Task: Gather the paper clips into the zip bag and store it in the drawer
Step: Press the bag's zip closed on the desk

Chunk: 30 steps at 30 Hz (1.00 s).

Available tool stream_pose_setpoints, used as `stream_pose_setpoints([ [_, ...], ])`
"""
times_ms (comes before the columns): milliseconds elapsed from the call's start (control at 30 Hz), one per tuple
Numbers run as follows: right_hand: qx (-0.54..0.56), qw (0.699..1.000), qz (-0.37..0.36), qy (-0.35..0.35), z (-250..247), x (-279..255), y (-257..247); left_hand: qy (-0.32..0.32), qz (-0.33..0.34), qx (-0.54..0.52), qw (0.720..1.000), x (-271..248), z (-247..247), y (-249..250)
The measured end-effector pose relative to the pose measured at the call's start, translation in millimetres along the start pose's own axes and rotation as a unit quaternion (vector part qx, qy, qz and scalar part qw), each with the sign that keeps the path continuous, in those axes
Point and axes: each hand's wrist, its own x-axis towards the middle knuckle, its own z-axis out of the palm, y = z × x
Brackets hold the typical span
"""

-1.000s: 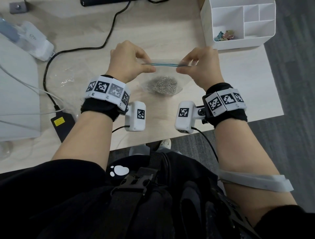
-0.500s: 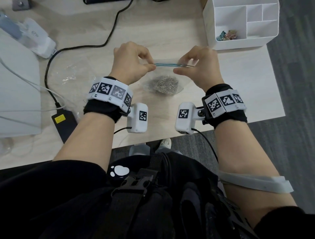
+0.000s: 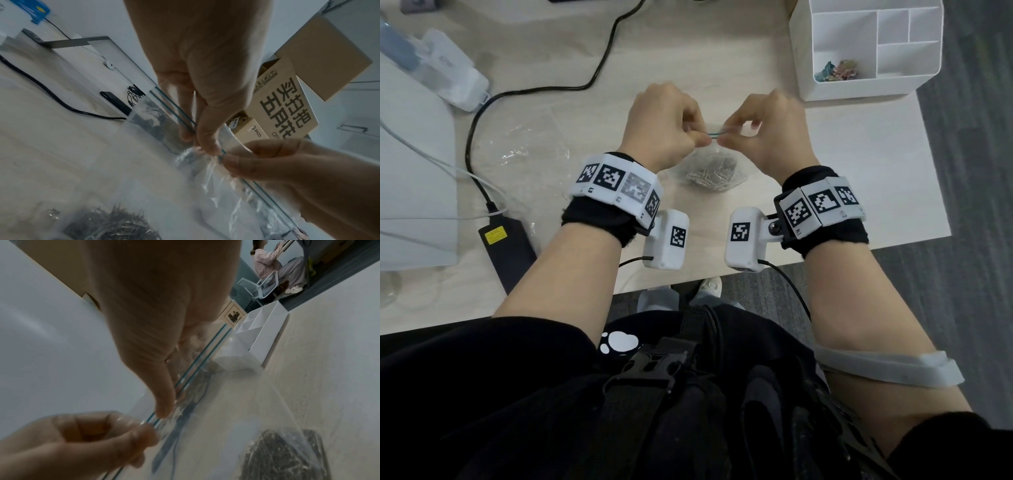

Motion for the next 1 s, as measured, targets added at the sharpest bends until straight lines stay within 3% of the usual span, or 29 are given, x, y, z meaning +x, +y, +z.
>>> stream_pose_setpoints([
  [300, -0.033, 0.999, -0.007, 0.008, 6.0, 4.8, -3.5, 0.039, -0.051, -0.004, 0.998, -2.3, -9.5, -22.4],
  [533, -0.028, 0.999, -0.024, -0.02, 10.1, 9.8, -14.5, 0.032, -0.034, -0.057, 0.997, -8.4, -7.5, -19.0],
  [800, -0.002, 1.0, -0.007, -0.019, 10.3, 10.8, -14.1, 0.061, -0.073, -0.1, 0.99, -11.3, -11.2, -34.2],
  [1000, 0.003, 1.0, -0.016, -0.017, 10.9, 14.4, -16.2, 0.051, -0.051, -0.127, 0.989, -9.3, -9.7, -26.2],
])
